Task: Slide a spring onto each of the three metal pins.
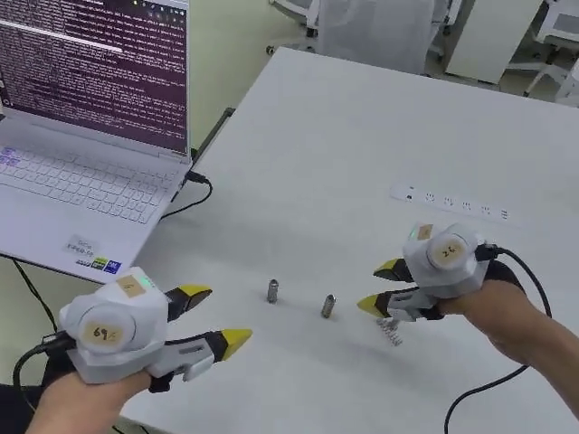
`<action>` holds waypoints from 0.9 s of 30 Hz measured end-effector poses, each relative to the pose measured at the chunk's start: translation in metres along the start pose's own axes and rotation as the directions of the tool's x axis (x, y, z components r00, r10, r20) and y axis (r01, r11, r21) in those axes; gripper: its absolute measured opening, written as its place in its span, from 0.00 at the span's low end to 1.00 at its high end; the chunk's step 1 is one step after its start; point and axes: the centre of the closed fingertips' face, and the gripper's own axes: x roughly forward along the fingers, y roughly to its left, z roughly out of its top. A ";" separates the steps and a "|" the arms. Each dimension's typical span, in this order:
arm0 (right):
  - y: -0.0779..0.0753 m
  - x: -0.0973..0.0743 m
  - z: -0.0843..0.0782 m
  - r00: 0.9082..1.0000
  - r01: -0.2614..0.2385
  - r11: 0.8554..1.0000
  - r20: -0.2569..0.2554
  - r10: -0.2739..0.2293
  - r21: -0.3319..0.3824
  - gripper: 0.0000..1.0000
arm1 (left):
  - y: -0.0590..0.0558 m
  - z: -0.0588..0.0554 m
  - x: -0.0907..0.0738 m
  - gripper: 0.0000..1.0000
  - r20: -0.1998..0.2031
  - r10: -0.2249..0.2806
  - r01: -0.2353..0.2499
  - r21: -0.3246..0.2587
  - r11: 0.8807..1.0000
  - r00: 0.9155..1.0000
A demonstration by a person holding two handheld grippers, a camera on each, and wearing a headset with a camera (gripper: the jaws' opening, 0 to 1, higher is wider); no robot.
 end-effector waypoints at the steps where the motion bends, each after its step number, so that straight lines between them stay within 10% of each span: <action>1: 0.002 -0.004 -0.001 1.000 0.005 1.000 0.005 -0.005 0.004 0.34 | 0.000 0.001 0.000 0.42 0.001 0.000 0.000 0.001 1.000 1.000; 27: 0.023 -0.067 -0.026 0.984 0.109 0.978 0.120 -0.131 0.176 0.44 | -0.004 0.010 -0.003 0.42 0.011 0.015 -0.015 0.002 1.000 1.000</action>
